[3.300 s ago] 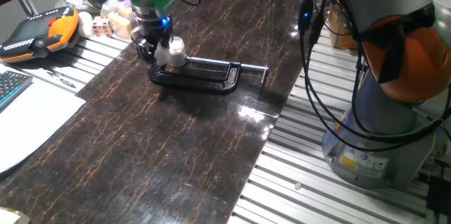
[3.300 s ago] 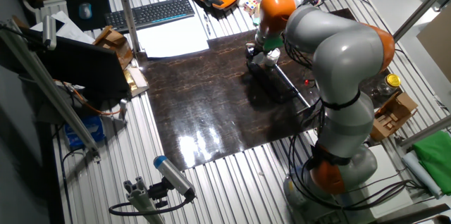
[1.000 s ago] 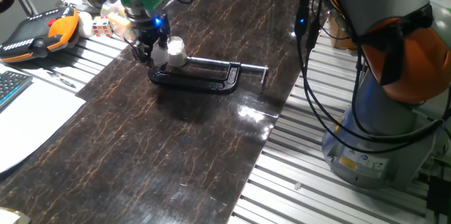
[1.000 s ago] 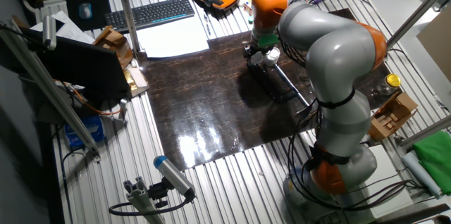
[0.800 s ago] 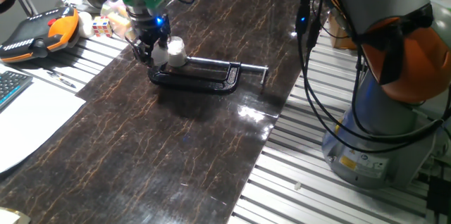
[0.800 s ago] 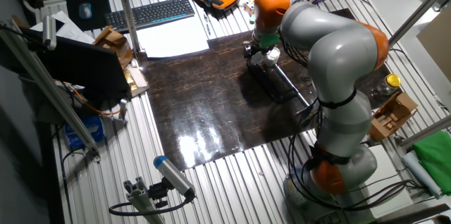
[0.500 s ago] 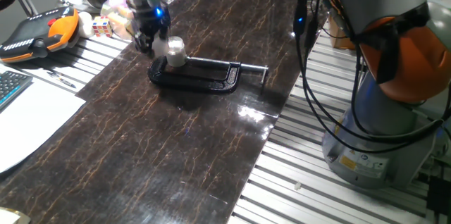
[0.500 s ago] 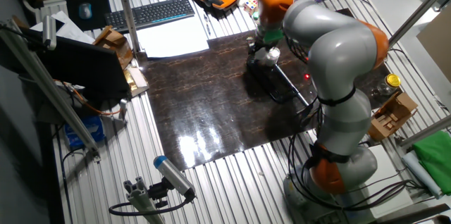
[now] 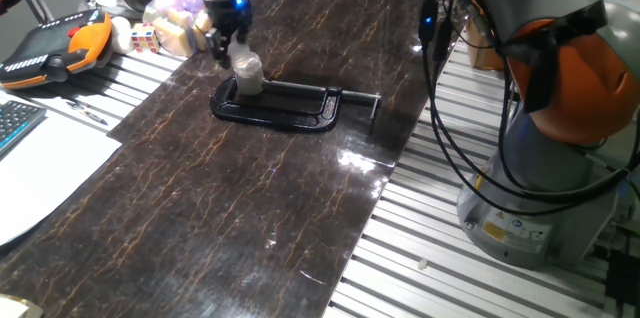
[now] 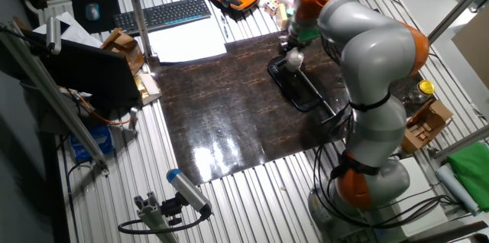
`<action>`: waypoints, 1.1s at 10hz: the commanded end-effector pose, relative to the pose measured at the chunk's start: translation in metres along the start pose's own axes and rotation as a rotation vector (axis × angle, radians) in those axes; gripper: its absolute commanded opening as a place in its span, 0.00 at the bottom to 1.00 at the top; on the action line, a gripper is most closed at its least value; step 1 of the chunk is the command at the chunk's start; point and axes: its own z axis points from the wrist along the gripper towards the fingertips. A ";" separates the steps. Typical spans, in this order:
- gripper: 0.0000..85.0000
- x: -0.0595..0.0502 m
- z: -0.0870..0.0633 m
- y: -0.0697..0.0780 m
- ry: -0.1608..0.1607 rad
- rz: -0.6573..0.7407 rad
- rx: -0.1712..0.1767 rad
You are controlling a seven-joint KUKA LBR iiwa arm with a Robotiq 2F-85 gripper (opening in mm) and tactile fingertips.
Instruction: Screw the lid onto the jar
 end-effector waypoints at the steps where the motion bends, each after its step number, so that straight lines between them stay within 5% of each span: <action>1: 0.60 0.000 0.003 -0.011 -0.005 -0.003 -0.002; 11: 0.60 -0.006 0.022 -0.024 -0.025 -0.026 -0.012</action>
